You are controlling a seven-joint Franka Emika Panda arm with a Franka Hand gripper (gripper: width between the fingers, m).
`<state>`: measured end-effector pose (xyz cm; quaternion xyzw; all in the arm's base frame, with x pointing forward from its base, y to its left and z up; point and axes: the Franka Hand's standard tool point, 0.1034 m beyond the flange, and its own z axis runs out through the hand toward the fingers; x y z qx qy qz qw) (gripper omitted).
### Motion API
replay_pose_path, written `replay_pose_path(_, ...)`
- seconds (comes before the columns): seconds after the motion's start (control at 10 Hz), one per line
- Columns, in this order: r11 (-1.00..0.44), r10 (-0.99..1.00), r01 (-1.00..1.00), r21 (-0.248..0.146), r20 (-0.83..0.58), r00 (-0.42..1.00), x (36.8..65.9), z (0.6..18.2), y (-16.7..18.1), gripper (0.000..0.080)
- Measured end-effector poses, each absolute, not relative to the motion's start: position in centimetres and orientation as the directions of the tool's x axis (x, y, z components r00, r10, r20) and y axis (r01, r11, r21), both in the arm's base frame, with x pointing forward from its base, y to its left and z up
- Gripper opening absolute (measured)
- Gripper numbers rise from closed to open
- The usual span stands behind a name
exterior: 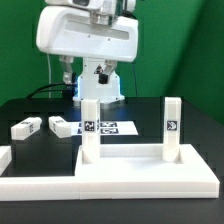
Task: Assemble desk
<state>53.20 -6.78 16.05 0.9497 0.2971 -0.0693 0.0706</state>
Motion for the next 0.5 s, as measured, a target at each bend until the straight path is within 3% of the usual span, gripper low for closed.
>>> replay_pose_path(0.2, -0.849, 0.500, 0.527, 0.033, -0.274, 0.822, 48.8, 13.8, -7.6, 0.0649)
replay_pose_path(0.3, -0.894, 0.411, 0.448, 0.001, -0.395, 0.822, 46.6, 13.3, -7.9, 0.0649)
replay_pose_path(0.5, -0.893, 0.398, 0.450, -0.021, -0.503, 0.767, 46.9, 13.0, -7.3, 0.0649)
